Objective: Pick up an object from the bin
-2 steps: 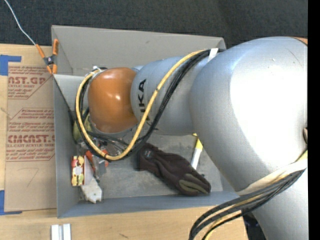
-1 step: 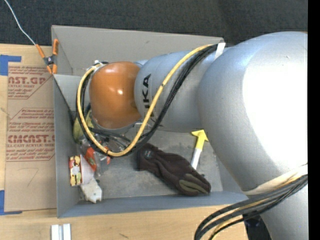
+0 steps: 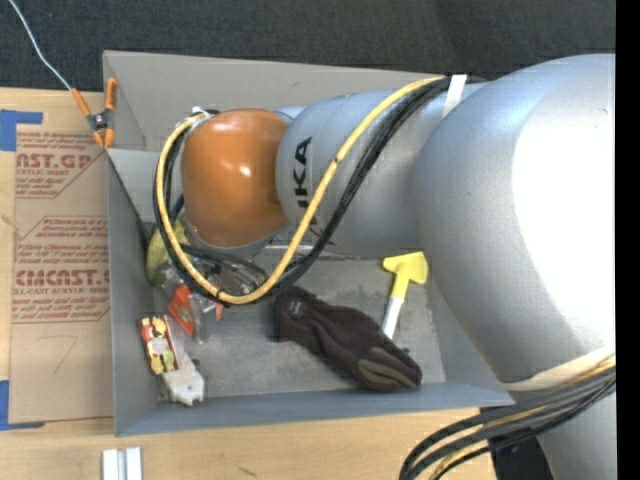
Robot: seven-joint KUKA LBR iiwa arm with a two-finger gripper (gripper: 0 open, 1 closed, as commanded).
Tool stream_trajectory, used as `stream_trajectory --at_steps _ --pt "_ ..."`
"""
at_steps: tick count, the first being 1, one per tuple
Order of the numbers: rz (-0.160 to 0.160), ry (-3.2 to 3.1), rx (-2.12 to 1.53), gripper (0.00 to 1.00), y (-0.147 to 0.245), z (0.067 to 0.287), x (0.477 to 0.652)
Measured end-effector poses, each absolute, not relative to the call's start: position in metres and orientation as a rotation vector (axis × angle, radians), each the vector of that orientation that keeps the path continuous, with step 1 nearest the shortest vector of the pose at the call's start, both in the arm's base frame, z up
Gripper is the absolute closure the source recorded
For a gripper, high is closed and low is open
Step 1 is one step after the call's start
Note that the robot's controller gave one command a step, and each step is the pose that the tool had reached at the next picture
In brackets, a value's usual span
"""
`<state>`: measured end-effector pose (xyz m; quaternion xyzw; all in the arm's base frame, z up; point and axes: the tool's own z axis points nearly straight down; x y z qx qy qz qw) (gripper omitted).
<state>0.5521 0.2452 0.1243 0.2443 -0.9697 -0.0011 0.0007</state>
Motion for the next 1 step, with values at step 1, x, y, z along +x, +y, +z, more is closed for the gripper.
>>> stream_trajectory --at_steps 1 --pt "-0.004 -3.048 0.768 1.0 0.2455 0.1451 0.5528"
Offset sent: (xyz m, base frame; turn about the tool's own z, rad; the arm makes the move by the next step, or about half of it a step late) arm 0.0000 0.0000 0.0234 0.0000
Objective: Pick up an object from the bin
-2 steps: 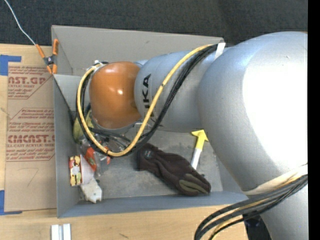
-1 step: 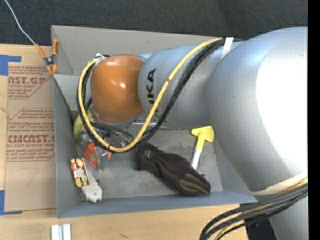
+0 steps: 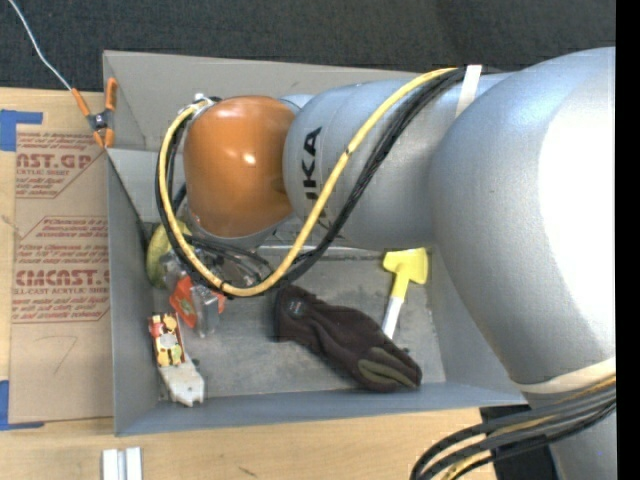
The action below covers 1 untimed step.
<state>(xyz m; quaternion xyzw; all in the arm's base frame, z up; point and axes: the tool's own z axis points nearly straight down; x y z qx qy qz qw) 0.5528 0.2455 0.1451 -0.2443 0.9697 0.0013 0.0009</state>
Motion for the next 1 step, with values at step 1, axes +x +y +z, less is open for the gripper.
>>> stream_trajectory --at_steps 1 --pt "0.005 3.042 -0.767 1.0 0.246 0.1643 0.5529"
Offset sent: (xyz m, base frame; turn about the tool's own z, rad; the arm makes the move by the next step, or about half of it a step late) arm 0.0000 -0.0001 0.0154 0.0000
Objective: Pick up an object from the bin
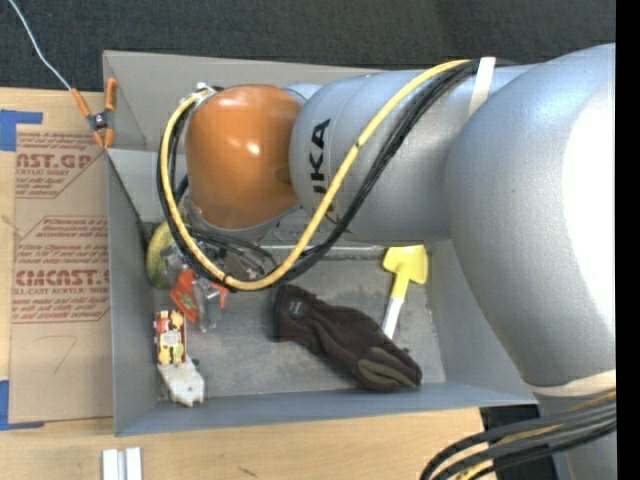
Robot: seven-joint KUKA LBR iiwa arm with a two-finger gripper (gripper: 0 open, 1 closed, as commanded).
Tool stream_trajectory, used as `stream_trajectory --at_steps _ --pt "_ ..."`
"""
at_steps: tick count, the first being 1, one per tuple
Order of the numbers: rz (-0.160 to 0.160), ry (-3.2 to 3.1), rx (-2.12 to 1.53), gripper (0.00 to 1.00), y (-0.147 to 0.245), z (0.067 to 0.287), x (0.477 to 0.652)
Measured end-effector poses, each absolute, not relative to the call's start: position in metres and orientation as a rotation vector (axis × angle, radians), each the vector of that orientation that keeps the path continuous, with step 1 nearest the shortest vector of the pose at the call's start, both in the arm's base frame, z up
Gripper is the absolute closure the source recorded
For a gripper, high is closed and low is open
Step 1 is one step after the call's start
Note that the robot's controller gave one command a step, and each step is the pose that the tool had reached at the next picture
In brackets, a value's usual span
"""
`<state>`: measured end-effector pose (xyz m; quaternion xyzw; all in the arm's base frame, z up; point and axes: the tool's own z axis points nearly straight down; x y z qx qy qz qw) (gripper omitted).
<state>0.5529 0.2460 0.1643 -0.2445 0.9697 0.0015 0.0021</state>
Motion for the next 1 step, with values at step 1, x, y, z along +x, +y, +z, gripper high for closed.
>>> stream_trajectory --at_steps 1 --pt "0.004 3.044 -0.767 1.0 0.2458 0.1763 0.5523"
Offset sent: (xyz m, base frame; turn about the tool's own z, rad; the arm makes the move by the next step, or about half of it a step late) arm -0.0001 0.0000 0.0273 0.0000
